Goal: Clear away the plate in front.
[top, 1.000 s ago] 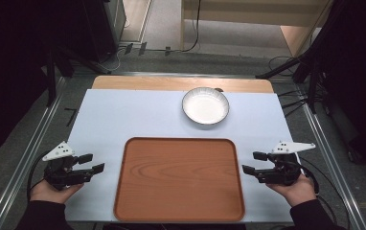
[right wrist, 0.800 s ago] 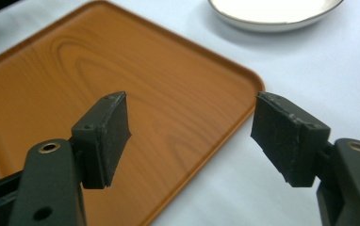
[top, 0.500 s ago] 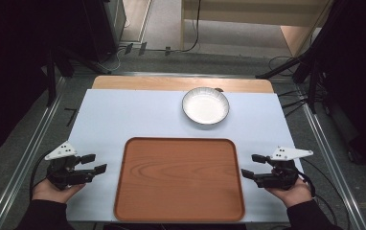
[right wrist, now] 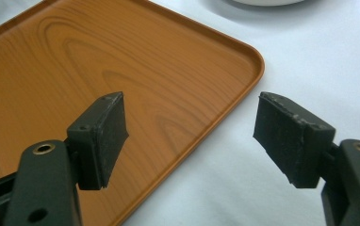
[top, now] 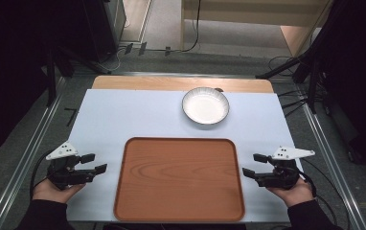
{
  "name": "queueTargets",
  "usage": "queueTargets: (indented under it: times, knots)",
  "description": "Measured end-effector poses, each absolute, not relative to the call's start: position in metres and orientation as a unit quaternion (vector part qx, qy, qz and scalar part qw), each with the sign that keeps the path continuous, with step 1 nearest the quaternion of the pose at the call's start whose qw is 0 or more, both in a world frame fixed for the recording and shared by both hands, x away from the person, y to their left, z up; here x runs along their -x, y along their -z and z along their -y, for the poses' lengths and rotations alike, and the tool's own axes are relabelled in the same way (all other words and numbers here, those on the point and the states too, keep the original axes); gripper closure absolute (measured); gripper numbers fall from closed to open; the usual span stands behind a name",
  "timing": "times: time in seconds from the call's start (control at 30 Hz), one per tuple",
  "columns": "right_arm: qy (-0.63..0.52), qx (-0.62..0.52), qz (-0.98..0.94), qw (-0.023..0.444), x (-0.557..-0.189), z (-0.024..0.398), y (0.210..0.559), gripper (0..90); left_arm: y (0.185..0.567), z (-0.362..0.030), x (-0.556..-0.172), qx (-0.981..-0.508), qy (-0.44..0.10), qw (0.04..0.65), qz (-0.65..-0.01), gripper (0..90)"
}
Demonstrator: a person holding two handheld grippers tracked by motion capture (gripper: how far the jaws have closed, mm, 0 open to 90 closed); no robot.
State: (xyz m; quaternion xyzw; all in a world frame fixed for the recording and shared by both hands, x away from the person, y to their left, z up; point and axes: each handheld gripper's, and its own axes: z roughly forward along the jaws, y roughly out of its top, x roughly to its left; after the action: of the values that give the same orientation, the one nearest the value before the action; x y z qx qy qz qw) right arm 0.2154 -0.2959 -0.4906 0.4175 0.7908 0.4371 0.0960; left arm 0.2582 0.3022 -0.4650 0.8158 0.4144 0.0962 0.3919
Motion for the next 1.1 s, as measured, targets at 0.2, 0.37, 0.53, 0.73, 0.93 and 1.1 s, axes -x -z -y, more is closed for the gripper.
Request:
queueTargets:
  times: [0.2, 0.37, 0.53, 0.73, 0.93, 1.1]
  knots:
    - [-0.435, -0.423, -0.789, 0.098, -0.216, 0.297, 0.491, 26.6, 0.464, -0.301, -0.257, -0.815, -0.091, 0.391, -0.418, 34.9]
    - [-0.436, -0.426, -0.788, 0.094, -0.217, 0.297, 0.491, 26.7, 0.464, -0.301, -0.257, -0.814, -0.094, 0.392, -0.418, 34.4]
    - [-0.434, -0.425, -0.789, 0.094, -0.217, 0.296, 0.491, 26.7, 0.463, -0.301, -0.259, -0.807, -0.086, 0.391, -0.434, 35.2]
    - [-0.438, -0.424, -0.786, 0.097, -0.217, 0.296, 0.49, 26.8, 0.462, -0.296, -0.269, -0.806, -0.089, 0.39, -0.436, 36.3]
    - [-0.44, -0.425, -0.785, 0.095, -0.218, 0.296, 0.49, 26.9, 0.459, -0.283, -0.285, -0.81, -0.097, 0.375, -0.44, 37.4]
    - [-0.438, -0.42, -0.79, 0.093, -0.219, 0.295, 0.492, 26.9, 0.456, -0.268, -0.301, -0.82, -0.081, 0.364, -0.434, 35.8]
